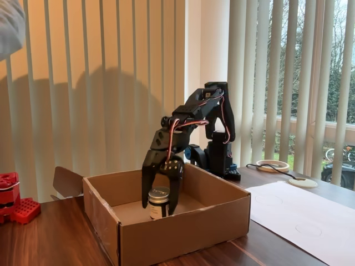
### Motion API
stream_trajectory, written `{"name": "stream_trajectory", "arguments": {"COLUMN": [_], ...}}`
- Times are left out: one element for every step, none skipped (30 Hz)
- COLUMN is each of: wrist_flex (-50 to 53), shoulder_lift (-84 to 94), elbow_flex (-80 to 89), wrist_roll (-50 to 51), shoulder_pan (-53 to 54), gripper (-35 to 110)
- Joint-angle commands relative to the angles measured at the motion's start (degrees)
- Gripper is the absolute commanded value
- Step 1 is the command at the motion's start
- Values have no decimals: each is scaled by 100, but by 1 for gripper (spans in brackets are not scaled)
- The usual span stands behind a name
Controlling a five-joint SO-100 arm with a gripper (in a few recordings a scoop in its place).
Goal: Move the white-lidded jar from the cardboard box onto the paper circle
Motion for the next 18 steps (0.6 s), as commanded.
{"name": "stream_trajectory", "arguments": {"wrist_flex": [-114,-114,-141,-167,-281,-413,-536,-668,-835,-967,-1072,-1178,-1274,-1371,-1406,-1415,-1415,-1415], "shoulder_lift": [1529,1670,1811,1934,2074,2232,2373,2505,2672,2830,2988,3164,3313,3463,3612,3735,3858,3964], "elbow_flex": [-633,-738,-835,-949,-1020,-1055,-1125,-1187,-1187,-1187,-1160,-1090,-993,-905,-800,-686,-554,-404], "wrist_roll": [132,88,70,70,70,97,167,264,369,501,650,765,896,1028,1099,1107,1107,1081], "shoulder_pan": [-141,-167,-220,-281,-360,-466,-598,-747,-932,-1134,-1362,-1617,-1907,-2206,-2496,-2760,-3041,-3296], "gripper": [6,6,6,6,6,6,6,6,5,5,5,5,5,5,5,4,4,4]}}
